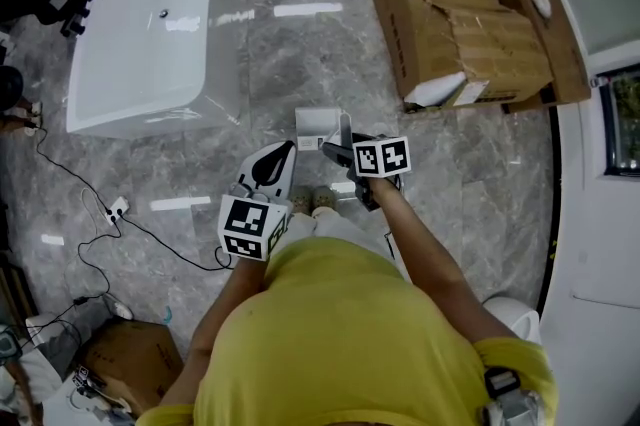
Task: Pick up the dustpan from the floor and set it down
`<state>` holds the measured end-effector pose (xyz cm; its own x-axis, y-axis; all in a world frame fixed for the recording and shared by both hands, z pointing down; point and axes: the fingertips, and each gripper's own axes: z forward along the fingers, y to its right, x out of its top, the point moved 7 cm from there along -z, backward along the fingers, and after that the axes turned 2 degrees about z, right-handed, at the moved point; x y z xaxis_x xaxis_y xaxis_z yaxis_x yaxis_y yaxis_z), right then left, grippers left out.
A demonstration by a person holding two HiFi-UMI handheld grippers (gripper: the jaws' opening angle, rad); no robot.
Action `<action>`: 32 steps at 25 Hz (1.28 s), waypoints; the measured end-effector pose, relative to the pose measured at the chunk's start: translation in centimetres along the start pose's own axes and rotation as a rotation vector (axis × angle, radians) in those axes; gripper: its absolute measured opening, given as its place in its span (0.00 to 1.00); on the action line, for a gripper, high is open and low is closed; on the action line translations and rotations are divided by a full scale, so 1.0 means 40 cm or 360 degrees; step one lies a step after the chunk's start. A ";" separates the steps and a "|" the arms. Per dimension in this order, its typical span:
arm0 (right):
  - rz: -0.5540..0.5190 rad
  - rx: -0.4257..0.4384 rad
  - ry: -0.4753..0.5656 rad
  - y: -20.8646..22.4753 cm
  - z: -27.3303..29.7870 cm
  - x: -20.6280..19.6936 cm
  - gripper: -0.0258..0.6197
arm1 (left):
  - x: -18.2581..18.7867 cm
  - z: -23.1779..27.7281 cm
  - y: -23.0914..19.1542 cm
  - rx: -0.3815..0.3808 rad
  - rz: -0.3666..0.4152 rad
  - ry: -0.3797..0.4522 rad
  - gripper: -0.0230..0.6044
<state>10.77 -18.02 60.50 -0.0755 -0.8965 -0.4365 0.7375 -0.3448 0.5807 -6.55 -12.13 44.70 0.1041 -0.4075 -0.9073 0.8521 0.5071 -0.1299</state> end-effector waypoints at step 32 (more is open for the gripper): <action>-0.0962 -0.0535 0.1570 -0.404 -0.623 0.200 0.05 | 0.321 -0.108 0.073 0.0231 0.0340 0.0567 0.04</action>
<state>14.98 -12.70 30.49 -0.0315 0.0340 -0.9989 0.9090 -0.4145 -0.0428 -4.93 -12.61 30.93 0.1243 -0.0046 -0.9922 0.8965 0.4291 0.1103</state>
